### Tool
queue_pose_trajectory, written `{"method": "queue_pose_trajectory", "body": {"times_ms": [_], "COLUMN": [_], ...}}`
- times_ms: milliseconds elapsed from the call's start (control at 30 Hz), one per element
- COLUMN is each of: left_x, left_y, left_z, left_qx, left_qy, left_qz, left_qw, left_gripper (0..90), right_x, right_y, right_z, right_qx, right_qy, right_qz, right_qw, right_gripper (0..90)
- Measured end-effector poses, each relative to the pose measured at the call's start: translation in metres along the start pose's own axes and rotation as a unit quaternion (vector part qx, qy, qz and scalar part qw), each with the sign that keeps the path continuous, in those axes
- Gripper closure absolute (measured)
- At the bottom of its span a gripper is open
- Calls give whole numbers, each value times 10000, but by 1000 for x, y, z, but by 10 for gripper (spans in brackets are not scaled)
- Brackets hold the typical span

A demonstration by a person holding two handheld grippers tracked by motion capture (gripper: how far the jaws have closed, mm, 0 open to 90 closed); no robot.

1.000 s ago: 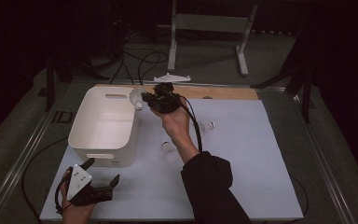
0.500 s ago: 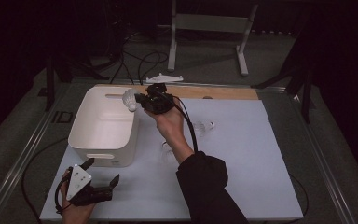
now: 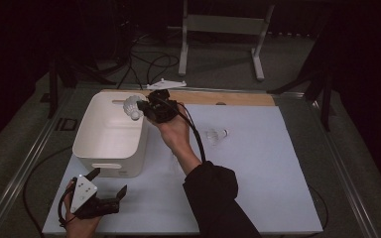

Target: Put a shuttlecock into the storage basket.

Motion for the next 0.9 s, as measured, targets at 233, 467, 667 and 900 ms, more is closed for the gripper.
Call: {"method": "queue_pose_trajectory", "body": {"times_ms": [233, 467, 667, 900], "left_x": [0, 1, 1, 0], "left_y": [0, 0, 0, 0], "left_z": [0, 0, 0, 0], "left_qx": [1, 2, 12, -9], "left_qy": [5, 10, 15, 15], "left_qz": [1, 1, 3, -4], "left_qw": [10000, 10000, 10000, 10000], "left_gripper": [3, 3, 3, 3], "right_x": [-3, -3, 2, 9], "right_y": [6, 8, 3, -7], "right_z": [-1, -4, -4, -1], "right_qx": [109, -62, 182, 200], "right_qy": [0, -282, -205, -172], "right_qz": [-61, -534, -122, 2], "right_qw": [9999, 9982, 9995, 9997], "right_gripper": [890, 303, 130, 97]}}
Point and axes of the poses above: each handheld gripper's, and its own axes: x roughly backward along the jaws, z roughly out of its underside, y roughly to its left, the point moved 3 cm from there along -x, roughly forward along the jaws, and after that the axes turned 2 degrees about -y, right-handed, at the moved point
